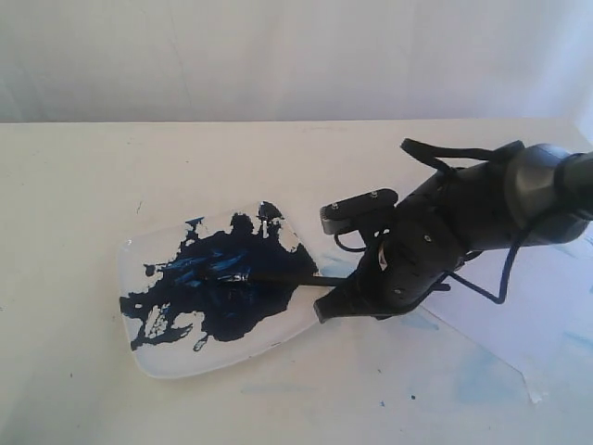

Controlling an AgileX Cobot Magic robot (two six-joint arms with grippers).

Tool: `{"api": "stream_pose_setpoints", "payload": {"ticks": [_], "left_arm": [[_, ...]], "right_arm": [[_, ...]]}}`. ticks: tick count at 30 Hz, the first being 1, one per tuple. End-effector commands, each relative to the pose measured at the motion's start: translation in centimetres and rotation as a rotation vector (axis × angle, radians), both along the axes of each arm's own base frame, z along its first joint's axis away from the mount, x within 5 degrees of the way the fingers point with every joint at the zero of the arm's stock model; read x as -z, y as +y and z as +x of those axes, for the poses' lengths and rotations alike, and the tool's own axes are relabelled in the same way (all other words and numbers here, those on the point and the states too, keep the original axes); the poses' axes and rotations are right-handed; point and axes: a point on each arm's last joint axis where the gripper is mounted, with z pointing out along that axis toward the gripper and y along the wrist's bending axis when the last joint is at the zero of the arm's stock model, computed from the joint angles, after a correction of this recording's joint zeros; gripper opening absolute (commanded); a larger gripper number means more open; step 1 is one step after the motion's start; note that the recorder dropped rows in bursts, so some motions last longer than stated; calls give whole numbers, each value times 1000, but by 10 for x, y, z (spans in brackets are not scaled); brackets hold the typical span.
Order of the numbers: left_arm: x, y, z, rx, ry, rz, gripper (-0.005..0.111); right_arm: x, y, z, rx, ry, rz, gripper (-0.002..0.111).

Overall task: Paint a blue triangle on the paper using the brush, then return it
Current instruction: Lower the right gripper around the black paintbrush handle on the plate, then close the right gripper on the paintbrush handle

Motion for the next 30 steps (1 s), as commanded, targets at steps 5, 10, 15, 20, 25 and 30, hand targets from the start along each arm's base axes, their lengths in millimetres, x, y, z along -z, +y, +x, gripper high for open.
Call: {"api": "stream_pose_setpoints", "payload": {"ticks": [5, 10, 15, 20, 25, 30], "left_arm": [[1, 0, 0, -3, -1, -8, 0], [1, 0, 0, -3, -1, -8, 0], [1, 0, 0, -3, -1, -8, 0], [1, 0, 0, -3, -1, -8, 0], [1, 0, 0, -3, -1, -8, 0], [1, 0, 0, -3, -1, -8, 0]], "right_arm": [[-6, -8, 22, 81, -89, 124, 0], [-10, -16, 35, 170, -130, 209, 0], [-22, -22, 26, 226, -111, 231, 0], [-43, -32, 5, 393, -190, 538, 0], [-22, -40, -19, 657, -183, 824, 0], [-20, -38, -30, 770, -161, 1049, 0]]}}
